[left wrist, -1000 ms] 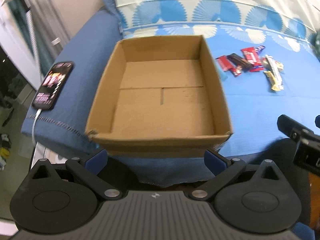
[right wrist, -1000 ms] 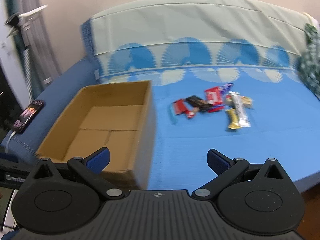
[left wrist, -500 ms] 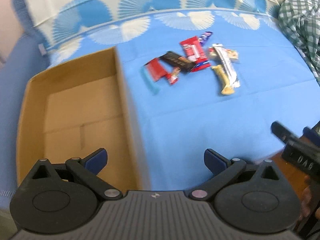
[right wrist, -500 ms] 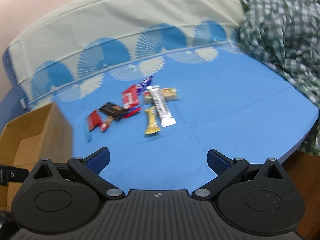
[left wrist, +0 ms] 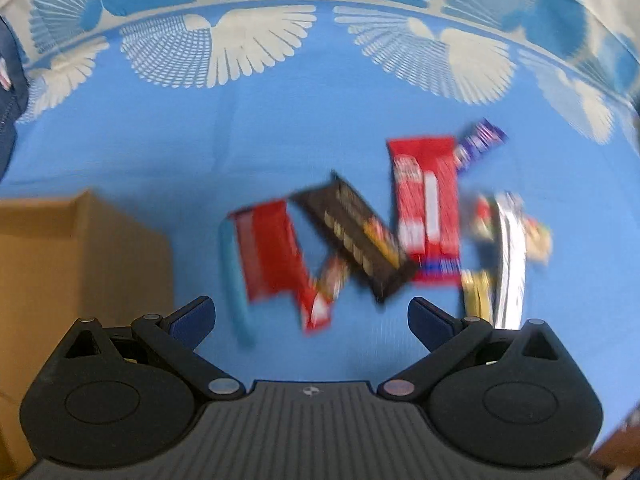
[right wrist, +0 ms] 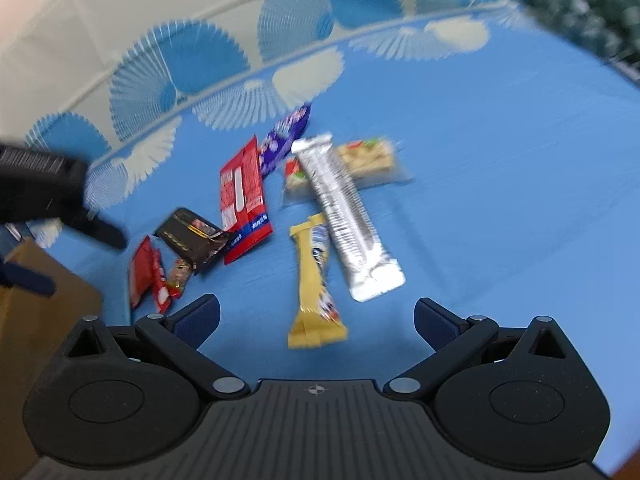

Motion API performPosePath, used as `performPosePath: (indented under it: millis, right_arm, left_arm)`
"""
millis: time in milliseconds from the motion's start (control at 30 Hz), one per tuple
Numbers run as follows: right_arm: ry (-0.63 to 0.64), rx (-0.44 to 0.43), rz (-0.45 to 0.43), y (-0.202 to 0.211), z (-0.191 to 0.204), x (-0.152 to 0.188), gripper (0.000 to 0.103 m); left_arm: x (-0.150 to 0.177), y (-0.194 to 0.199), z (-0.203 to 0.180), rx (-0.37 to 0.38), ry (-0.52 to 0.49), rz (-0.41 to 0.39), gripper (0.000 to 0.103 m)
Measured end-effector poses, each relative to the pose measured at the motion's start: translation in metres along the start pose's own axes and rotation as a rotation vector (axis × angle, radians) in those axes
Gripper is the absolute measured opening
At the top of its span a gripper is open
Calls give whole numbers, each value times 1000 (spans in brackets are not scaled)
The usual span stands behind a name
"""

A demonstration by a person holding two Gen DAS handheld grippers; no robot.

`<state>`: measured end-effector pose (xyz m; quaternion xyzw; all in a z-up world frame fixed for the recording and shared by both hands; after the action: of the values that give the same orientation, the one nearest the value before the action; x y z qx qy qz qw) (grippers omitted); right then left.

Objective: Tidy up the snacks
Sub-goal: 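Reach both tools to the snack pile and close on bars, then carry the black bar in the left tool while the right carries the yellow bar to the box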

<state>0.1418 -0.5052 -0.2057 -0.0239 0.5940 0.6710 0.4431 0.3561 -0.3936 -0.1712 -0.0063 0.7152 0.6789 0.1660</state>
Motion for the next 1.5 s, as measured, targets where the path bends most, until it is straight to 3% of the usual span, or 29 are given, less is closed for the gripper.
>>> performPosePath:
  millis: [167,300,333,367,433,467,500,600,867,933,1133,1233,1267,1300,1333,1367,1400,1500]
  right_arm:
    - [-15,17,57,-44,3,-3,98]
    - [35,48,21,-50,7,-4,97]
    - [49,57,12,-50,8,-3,95]
    - [64,73,5,-50,8,-3,85]
    - [106,140,-18,-46,8,0,55]
    - [123,168,-27,-42,7,2,30]
    - [130,174,-32,-38,5,4,24]
    - [89,119,-22,-22,-1,10,20]
    - [63,72,-125,50,-4,20,12]
    - [77,66,-165,68,-3,20,0]
    - [142,139,-145,69,-11,32,0]
    - [61,146,-93,62,-34,38,4]
    - [36,141,-78,63,-40,39,11]
    - [30,128,-65,64,-40,40,35]
    - [36,107,-54,66,-40,41,49]
    - [57,87,-50,67,-38,42,70]
    - [99,70,-35,66,-33,44,76]
    - [203,40,64,49,-17,53,72]
  left_arm:
    - [-30,-53,-15,24,33,62,102]
    - [-44,-86,-17,-16,77,75,97]
    - [-46,-88,-17,-34,82,52,91]
    - [-48,-87,-17,-51,79,18,70]
    - [-48,-84,-16,-13,85,25,43]
    - [-47,-82,-12,8,105,40,41]
    - [-45,-79,-10,11,109,35,41]
    - [-36,-62,0,33,83,4,40]
    - [11,30,31,252,79,-41,40]
    - [24,54,35,255,61,-80,40]
    - [56,99,52,248,31,-125,40]
    - [68,106,61,243,31,-125,40]
    - [72,109,64,243,30,-126,40]
    - [76,110,66,238,29,-126,40]
    - [79,110,68,235,25,-125,40]
    - [82,112,70,238,23,-124,40]
    - [84,113,72,238,21,-123,40]
    - [92,118,75,241,19,-128,40]
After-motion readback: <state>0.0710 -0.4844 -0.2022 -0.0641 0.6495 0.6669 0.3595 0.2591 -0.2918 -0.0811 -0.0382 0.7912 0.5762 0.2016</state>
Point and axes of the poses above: each gripper's, at about its wrist camera, not at the fingertips, and y roughly against the way its jaws point, z to its left, x to its underside, the point moved 3 cm from there along -y, roughly the way its jaws point, and after that the axes turned 3 degrees about y, right-handed, at the moved point
